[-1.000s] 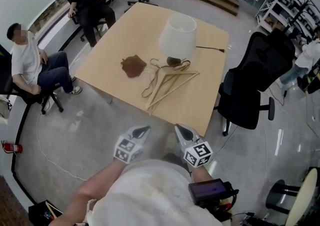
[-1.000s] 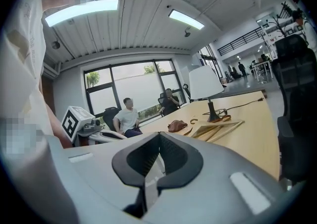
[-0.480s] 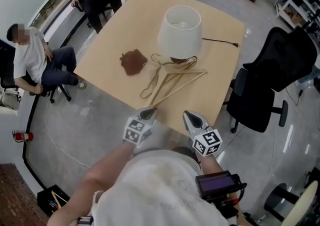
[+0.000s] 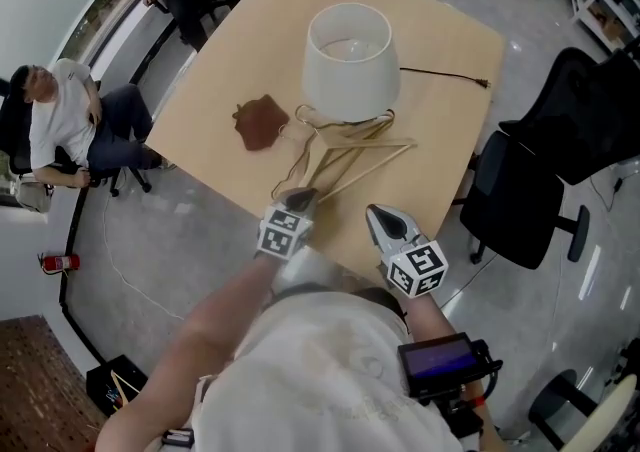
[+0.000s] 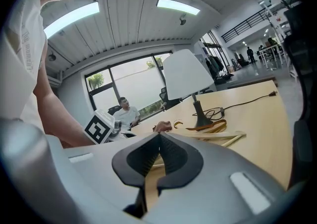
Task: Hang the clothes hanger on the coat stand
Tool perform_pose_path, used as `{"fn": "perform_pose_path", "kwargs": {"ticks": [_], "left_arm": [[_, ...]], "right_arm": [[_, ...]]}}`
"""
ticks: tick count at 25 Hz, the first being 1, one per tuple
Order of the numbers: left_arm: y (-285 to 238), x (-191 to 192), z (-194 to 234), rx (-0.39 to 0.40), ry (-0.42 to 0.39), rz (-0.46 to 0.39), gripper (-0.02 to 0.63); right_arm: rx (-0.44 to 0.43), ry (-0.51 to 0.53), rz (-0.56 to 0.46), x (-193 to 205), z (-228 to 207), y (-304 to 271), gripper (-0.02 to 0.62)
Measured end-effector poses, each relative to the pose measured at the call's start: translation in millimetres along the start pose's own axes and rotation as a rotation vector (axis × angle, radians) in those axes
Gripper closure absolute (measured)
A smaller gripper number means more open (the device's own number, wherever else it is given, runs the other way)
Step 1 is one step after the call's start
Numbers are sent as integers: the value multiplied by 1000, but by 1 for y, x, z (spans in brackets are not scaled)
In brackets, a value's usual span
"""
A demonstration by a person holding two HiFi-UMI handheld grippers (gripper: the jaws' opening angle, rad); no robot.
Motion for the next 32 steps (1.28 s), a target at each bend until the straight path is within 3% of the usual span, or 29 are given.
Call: {"fn": "perform_pose_path", "kwargs": {"ticks": [5,11,15,19,23,29,32], "left_arm": [[-19,-13,14,-64,-24,62,587],[-49,-24,38,-134,-32,173,476],[-67,-27,54,-190,-21,235,453],[-79,-28,61,-209,43,275,437],[-84,-26,68,-222,148,252,440],[-91,-17,81,-155,305,234,463],[-90,-19,82,-143,303,261,469]], "right_arm": [[-13,-7,-6,-11,-18,-12,581],[-5,-39,8,-8,-38,-16,581],[7,-55,22,-3,-46,-13,581],[25,-65,24,-3,-54,-9,581],[39,-76,23,-3,-60,-3,581],[55,-87,31,0,-66,0,581],[51,-86,31,0,-65,0,581]]}}
Point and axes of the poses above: the fingertips, and each gripper's own axes: y backward along the fingers, z to its left, x out of its underside, the point moved 10 cm from there along y, backward along the fingers, and after that the axes turned 12 degrees about x, right-handed, at the moved point
